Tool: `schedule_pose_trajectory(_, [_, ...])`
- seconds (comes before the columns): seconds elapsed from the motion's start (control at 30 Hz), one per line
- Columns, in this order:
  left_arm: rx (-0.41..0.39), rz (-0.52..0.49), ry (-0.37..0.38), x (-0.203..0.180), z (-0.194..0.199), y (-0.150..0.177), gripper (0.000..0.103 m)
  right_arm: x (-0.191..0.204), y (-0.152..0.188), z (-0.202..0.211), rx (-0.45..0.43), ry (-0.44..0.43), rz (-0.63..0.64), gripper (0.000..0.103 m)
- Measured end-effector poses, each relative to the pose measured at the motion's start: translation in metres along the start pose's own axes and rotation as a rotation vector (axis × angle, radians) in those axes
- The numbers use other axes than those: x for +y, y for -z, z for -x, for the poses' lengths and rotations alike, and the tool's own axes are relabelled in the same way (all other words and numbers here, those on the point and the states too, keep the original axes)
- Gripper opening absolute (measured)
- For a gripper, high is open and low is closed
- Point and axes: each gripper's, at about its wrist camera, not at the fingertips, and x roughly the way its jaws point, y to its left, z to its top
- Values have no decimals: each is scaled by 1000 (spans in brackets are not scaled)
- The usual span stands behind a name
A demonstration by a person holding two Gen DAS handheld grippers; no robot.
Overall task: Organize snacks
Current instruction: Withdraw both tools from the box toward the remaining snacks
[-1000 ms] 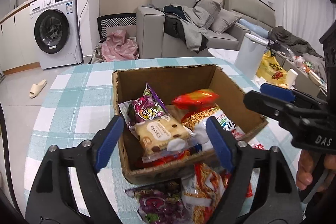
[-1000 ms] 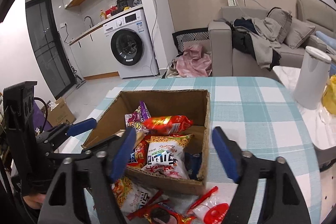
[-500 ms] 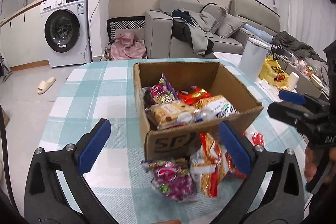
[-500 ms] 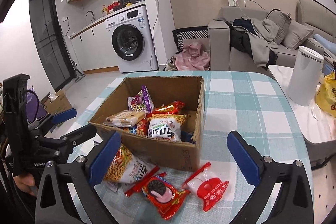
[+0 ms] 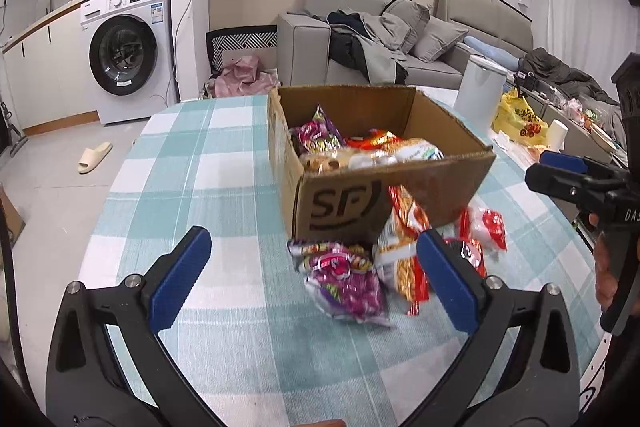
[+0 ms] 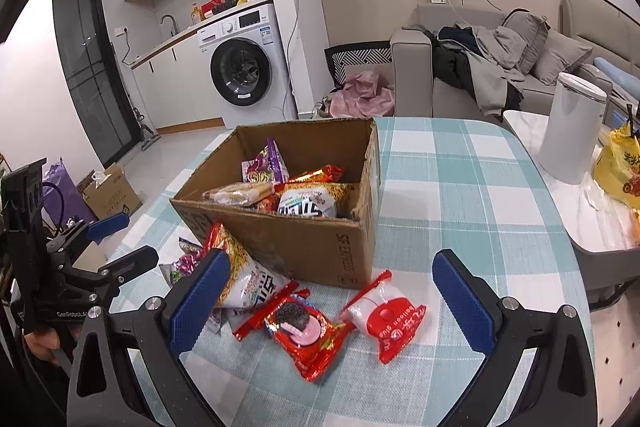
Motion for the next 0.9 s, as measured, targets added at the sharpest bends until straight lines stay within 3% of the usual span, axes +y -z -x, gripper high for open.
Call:
schedule_pose_trajectory(0.33, [34,1,-12,0,-7,11,102,-11,16,-2,31,8,-17,103])
schedule_pose_trajectory(0.8, [91,11,-25,6,-31,19,102,-36,30,-35,125,50,-74,103])
schedule_pose_trajectory(0.9, [98,12,-59,9,-36,21,102,-41,34,-42,142,66,-88,103])
